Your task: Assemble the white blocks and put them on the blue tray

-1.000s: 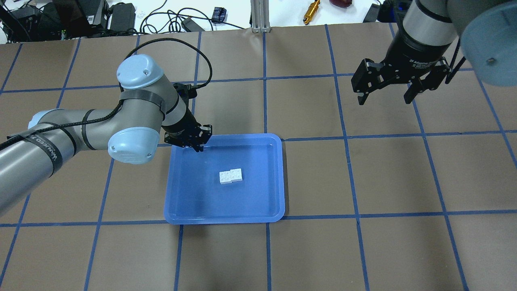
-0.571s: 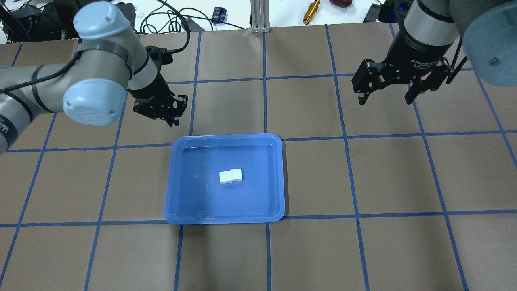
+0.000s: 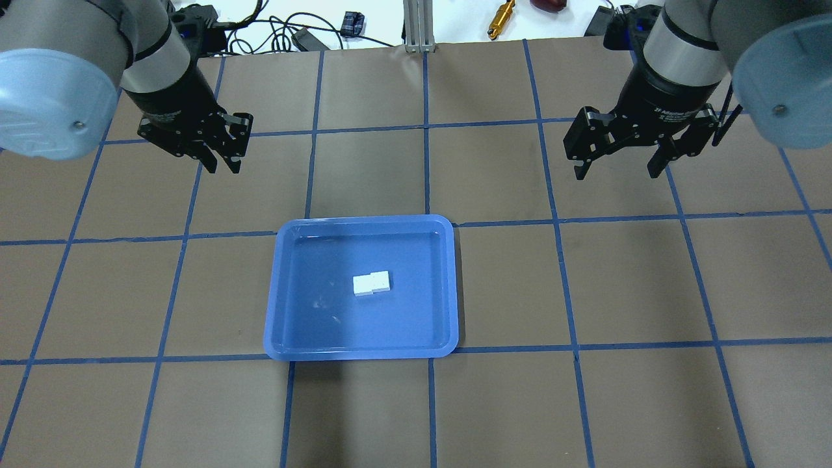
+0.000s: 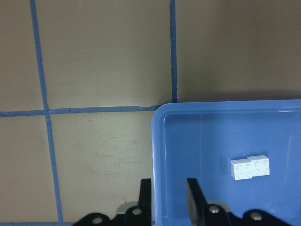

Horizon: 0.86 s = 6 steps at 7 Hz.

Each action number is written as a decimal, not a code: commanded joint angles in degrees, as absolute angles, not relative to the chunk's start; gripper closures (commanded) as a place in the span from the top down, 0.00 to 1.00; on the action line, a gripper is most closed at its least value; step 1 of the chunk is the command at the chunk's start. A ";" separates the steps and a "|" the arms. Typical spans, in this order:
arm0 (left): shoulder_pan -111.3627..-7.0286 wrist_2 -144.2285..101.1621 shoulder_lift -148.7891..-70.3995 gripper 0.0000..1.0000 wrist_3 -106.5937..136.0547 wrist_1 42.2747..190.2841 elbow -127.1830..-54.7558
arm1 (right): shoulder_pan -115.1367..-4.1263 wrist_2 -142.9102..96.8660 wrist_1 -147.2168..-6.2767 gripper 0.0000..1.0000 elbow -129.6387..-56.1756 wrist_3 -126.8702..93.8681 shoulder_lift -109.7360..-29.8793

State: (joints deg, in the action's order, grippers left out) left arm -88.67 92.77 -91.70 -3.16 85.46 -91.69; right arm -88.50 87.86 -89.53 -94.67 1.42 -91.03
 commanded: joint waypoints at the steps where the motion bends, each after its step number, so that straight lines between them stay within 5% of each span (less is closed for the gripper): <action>1: -88.86 92.38 -89.12 1.00 -2.99 87.62 -91.32 | -88.51 87.63 -89.82 1.00 -98.42 1.05 -90.97; 6: -88.77 92.11 -90.52 1.00 -3.25 92.37 -88.86 | -88.51 87.63 -90.44 1.00 -99.93 1.05 -90.97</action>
